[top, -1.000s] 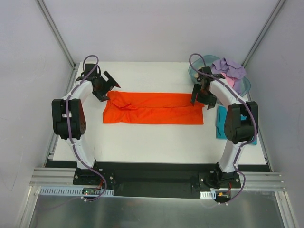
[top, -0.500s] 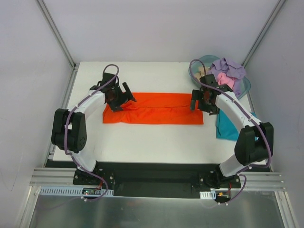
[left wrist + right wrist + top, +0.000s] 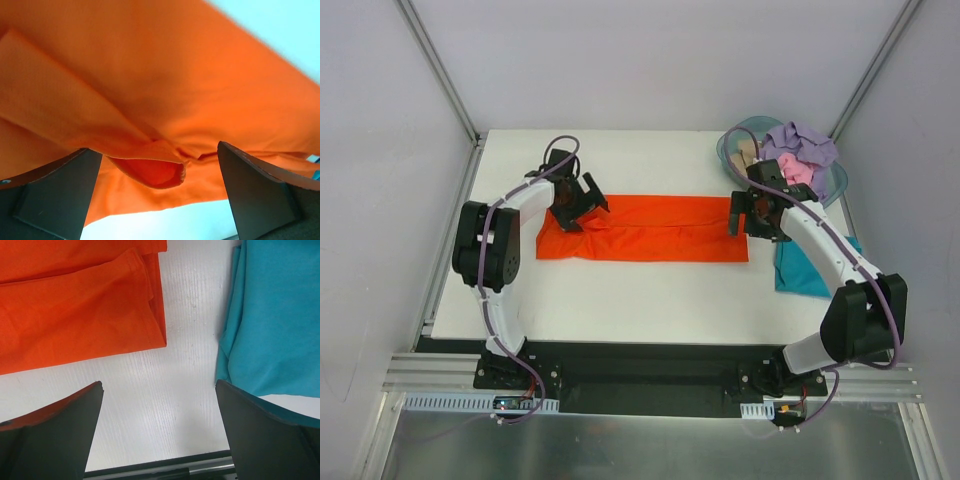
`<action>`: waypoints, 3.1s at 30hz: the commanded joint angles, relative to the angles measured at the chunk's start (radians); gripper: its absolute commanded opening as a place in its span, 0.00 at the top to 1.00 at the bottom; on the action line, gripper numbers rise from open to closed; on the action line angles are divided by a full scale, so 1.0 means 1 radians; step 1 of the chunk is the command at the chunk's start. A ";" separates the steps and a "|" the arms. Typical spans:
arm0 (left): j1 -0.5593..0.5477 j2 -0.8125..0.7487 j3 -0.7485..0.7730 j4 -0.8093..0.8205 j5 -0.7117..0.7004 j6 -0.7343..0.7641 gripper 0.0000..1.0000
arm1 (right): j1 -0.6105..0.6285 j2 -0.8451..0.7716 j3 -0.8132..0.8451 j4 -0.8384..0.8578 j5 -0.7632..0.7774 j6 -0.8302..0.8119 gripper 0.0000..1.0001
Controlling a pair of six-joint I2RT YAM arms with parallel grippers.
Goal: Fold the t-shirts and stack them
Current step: Fold the other side of the tshirt into a rectangle, then rotate the tshirt 90 degrees
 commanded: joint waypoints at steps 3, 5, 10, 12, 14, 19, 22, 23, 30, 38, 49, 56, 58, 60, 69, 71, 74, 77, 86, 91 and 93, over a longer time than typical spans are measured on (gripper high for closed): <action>-0.015 0.079 0.217 0.000 -0.089 0.016 0.01 | -0.006 -0.082 -0.006 -0.009 0.037 -0.031 0.00; -0.016 0.121 0.266 -0.001 -0.078 0.026 0.01 | -0.009 -0.085 -0.006 -0.016 0.056 -0.032 0.00; -0.022 0.280 0.470 -0.003 -0.023 0.070 0.01 | -0.016 -0.099 -0.006 -0.019 0.067 -0.031 0.00; -0.032 0.308 0.527 -0.003 0.043 0.087 0.01 | -0.018 -0.106 -0.005 -0.016 0.061 -0.031 0.01; -0.045 0.303 0.538 -0.003 0.030 0.121 0.01 | -0.018 -0.115 -0.006 -0.007 0.041 -0.043 0.00; -0.062 0.202 0.498 -0.001 -0.062 0.190 0.01 | -0.018 -0.109 -0.019 0.048 -0.086 -0.091 0.01; -0.062 0.147 0.500 -0.003 -0.119 0.210 0.01 | -0.006 -0.068 0.009 0.082 -0.175 -0.106 0.00; -0.062 0.135 0.503 -0.003 -0.121 0.213 0.00 | 0.002 -0.036 0.018 0.090 -0.195 -0.100 0.00; -0.062 -0.005 0.341 -0.003 -0.092 0.185 0.01 | 0.070 0.185 0.118 0.198 -0.393 -0.073 0.00; -0.062 -0.094 0.067 0.002 -0.105 0.115 0.01 | 0.034 0.443 0.245 0.271 -0.406 -0.003 0.00; -0.003 0.095 0.075 0.003 -0.118 0.078 0.01 | -0.039 0.537 0.226 0.226 -0.354 -0.019 0.01; 0.008 0.306 0.367 0.003 -0.011 0.053 0.01 | 0.020 0.376 0.043 0.186 -0.436 -0.014 0.01; 0.008 0.397 0.464 0.003 0.034 0.043 0.01 | 0.095 0.327 -0.038 0.180 -0.476 -0.006 0.01; 0.008 0.511 0.646 0.003 0.100 0.046 0.01 | 0.196 0.302 -0.092 0.157 -0.515 0.017 0.02; -0.022 0.791 1.095 0.176 0.261 -0.197 0.01 | 0.521 0.274 0.033 0.142 -0.779 -0.078 0.04; -0.032 0.774 1.051 0.245 0.273 -0.214 0.01 | 0.516 0.253 0.067 0.130 -0.773 -0.101 0.04; -0.042 0.744 1.046 0.258 0.282 -0.169 0.01 | 0.507 0.202 0.075 0.133 -0.772 -0.120 0.04; -0.053 0.711 1.046 0.284 0.341 -0.140 0.01 | 0.491 0.155 0.069 0.139 -0.724 -0.111 0.04; -0.068 0.499 0.963 0.285 0.413 -0.022 0.01 | 0.309 0.086 0.053 0.157 -0.633 -0.075 0.03; -0.071 0.324 0.821 0.284 0.450 0.059 0.01 | 0.264 0.110 0.092 0.157 -0.567 -0.085 0.03; -0.075 0.229 0.703 0.284 0.486 0.087 0.01 | 0.258 0.144 0.115 0.153 -0.547 -0.089 0.03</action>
